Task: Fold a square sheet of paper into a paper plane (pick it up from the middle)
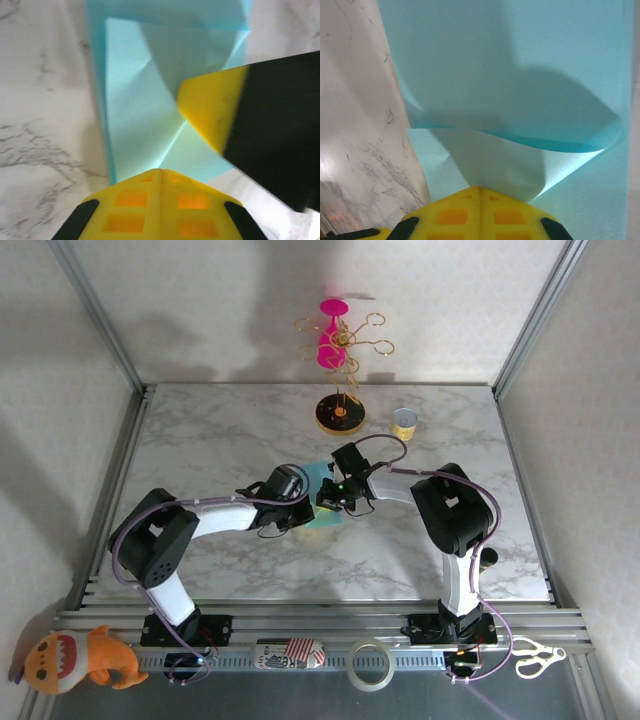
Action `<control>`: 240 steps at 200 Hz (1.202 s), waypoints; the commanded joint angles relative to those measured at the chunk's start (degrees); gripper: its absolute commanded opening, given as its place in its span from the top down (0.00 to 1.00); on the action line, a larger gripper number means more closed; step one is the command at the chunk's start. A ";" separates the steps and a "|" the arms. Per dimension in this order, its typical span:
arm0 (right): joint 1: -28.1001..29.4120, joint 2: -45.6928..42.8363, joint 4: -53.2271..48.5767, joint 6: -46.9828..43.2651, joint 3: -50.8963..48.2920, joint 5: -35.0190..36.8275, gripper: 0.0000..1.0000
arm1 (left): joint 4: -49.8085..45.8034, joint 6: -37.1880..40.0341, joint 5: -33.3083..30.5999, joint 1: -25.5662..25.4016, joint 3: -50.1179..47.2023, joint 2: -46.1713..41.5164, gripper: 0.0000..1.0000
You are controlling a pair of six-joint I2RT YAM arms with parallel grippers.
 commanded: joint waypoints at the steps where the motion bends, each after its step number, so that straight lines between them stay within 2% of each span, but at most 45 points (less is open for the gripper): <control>1: -0.10 0.08 0.31 0.34 -0.63 2.58 1.00 | -0.64 -1.38 -2.10 -0.43 -1.14 1.48 1.00; 30: -0.25 -3.68 3.08 -0.90 -0.56 1.49 1.00 | -1.36 -1.38 -2.67 -0.45 -1.89 2.19 1.00; 64: -0.27 -7.03 3.58 -2.87 -2.00 5.00 1.00 | -1.92 -1.13 -2.99 -0.39 -2.28 2.23 1.00; 121: 0.09 -2.99 3.04 -3.48 -1.83 2.77 1.00 | -1.64 -1.29 -2.23 -0.37 -1.71 1.30 1.00; 184: 0.12 1.70 0.32 -3.75 0.69 3.47 1.00 | 1.47 -1.99 -1.05 -0.38 -0.67 -1.02 1.00; 207: 0.10 1.59 0.83 -3.75 -0.01 2.83 1.00 | 3.52 -2.95 -2.18 -0.34 -0.12 0.12 0.96; 240: 0.09 1.66 1.06 -3.99 -0.10 2.03 1.00 | 2.16 -3.29 -5.29 -0.29 0.88 2.69 0.97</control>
